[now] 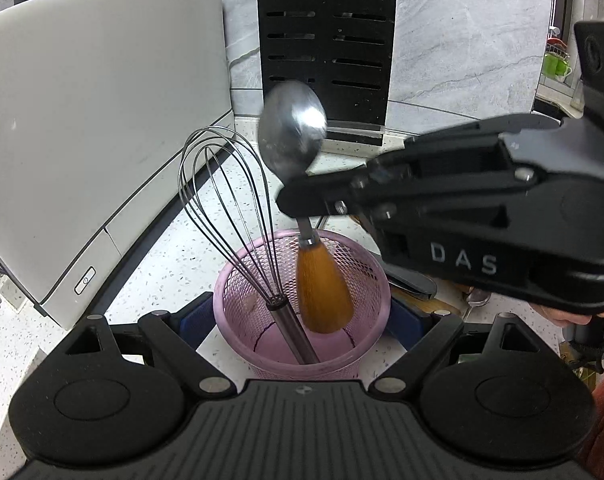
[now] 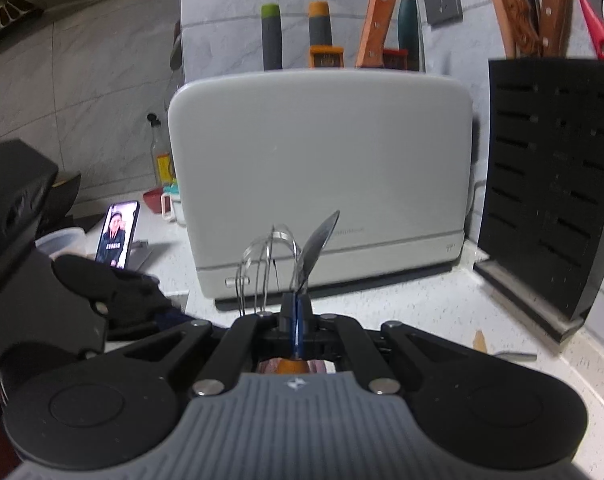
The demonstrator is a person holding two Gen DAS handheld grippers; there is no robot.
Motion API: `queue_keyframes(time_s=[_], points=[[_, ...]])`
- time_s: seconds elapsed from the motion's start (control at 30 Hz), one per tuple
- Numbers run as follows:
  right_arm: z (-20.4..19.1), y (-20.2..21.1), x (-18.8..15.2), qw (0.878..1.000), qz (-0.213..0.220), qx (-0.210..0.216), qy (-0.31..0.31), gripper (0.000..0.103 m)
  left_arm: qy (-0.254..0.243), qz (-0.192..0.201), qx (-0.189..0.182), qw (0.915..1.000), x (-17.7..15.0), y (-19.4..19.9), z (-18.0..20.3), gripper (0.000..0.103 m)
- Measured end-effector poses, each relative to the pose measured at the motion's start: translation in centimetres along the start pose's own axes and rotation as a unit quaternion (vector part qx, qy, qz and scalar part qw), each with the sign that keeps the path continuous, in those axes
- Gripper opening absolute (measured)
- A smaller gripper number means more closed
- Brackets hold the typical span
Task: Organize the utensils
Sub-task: 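Lower the spoon handle-first into the pink cup with the right gripper, then open the right gripper and move it over the metal fork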
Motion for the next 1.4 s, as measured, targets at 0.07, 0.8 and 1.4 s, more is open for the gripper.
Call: queue_keyframes(time_s=[0.07,0.8,1.4], points=[[0.0,-0.1,-0.4,1.0,-0.015,0.007,0.003,0.0,-0.001,0.0,0.001,1.0,0.0,0.0,-0.1,0.103],[0.6,-0.2,-0.6,0.994,-0.096,0.016,-0.049,0.007,-0.005,0.007,0.002,1.0,-0.5,0.4,0.0,0.103],[2.6,4.0,2.6,0.99,-0.095,-0.05,-0.093,0.048,-0.008,0.002,0.0,1.0,-0.4,0.6,0.0,0.103]])
Point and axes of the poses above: each gripper's, at about its wrist camera, not at the fingertips, and y roughly against the way its jaws point, z to its right, x to its top, the point moved 5 cm from there along -y, roughly the way its jaws point, and after that the axes turned 6 degrees about z, right-handed, at the moved point
